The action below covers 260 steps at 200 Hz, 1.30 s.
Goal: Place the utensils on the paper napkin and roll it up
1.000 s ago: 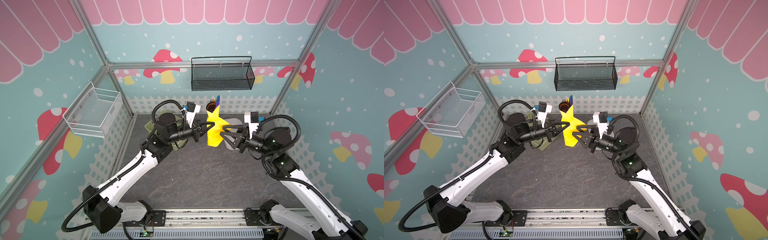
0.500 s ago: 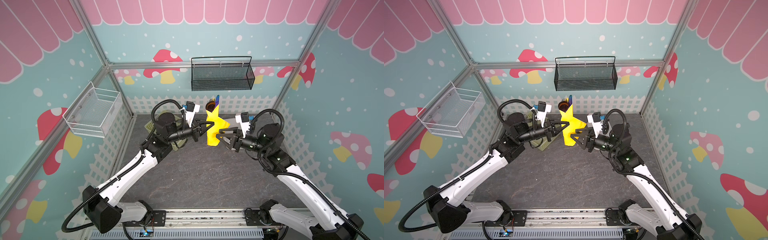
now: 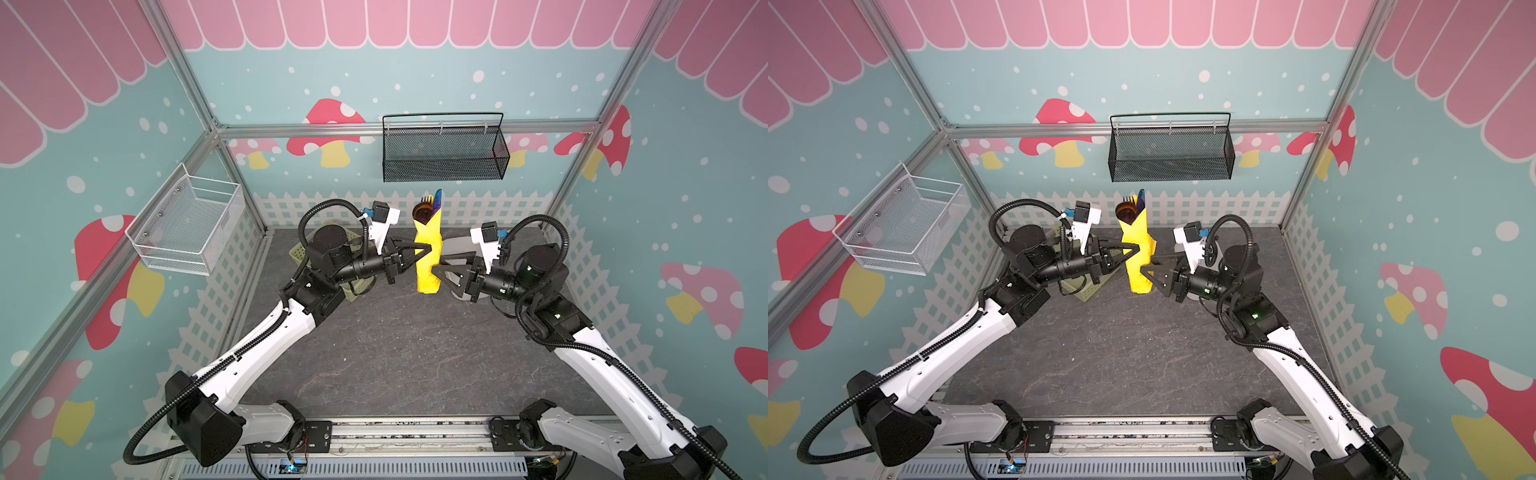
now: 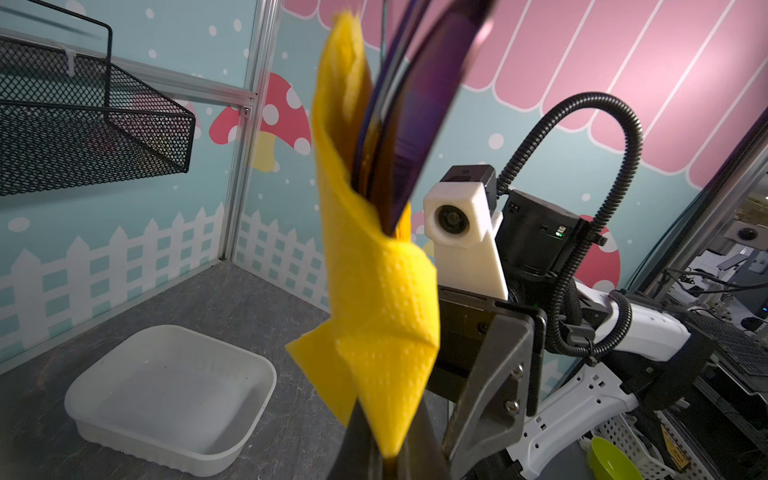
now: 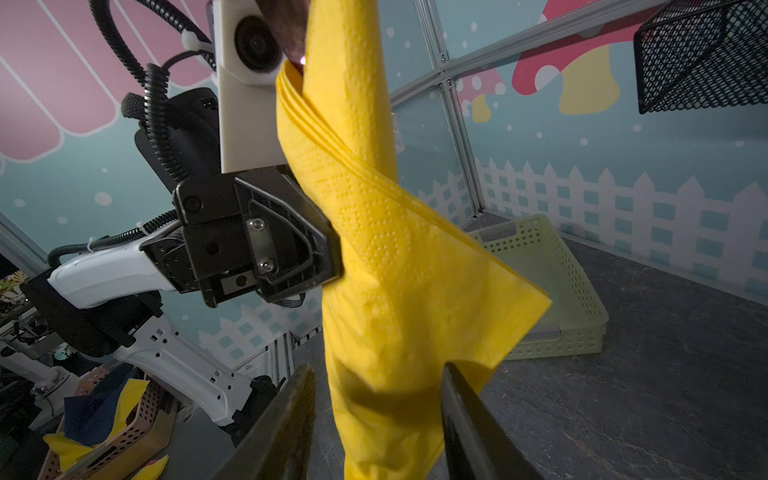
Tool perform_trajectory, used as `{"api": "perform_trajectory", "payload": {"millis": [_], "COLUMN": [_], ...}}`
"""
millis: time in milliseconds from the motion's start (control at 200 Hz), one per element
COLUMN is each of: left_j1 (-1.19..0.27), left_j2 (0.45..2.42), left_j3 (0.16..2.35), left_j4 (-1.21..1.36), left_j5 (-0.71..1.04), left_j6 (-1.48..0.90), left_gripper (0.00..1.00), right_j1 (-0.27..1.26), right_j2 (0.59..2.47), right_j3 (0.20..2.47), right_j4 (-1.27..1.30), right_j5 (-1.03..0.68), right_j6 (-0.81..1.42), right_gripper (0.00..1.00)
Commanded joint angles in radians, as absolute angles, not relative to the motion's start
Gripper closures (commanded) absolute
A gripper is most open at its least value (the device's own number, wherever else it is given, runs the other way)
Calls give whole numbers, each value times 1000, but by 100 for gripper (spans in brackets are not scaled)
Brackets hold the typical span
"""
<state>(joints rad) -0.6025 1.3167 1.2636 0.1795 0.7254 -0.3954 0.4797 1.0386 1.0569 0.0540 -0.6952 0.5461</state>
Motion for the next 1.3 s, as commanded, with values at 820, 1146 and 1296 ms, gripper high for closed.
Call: {"api": "perform_trajectory", "payload": {"millis": [820,1146,1296], "left_j1": [-601,-613,-613], "left_j2": [1371,1390,1380], "left_j3": [1312,1330,1328], "left_j4": [380,377,366], "left_j5": [828,827,821], "left_j6": [-524,-520,-512], "left_gripper": [100,100,100], "right_j1": [496,517,517], "right_j2": [1061,1062,1049], "right_j3": [1014,1017,1008], "right_j4": [317,322,318], "right_j5": [-955,-947,-924], "right_j6": [658,649,645], "right_gripper": [59,69,79]}}
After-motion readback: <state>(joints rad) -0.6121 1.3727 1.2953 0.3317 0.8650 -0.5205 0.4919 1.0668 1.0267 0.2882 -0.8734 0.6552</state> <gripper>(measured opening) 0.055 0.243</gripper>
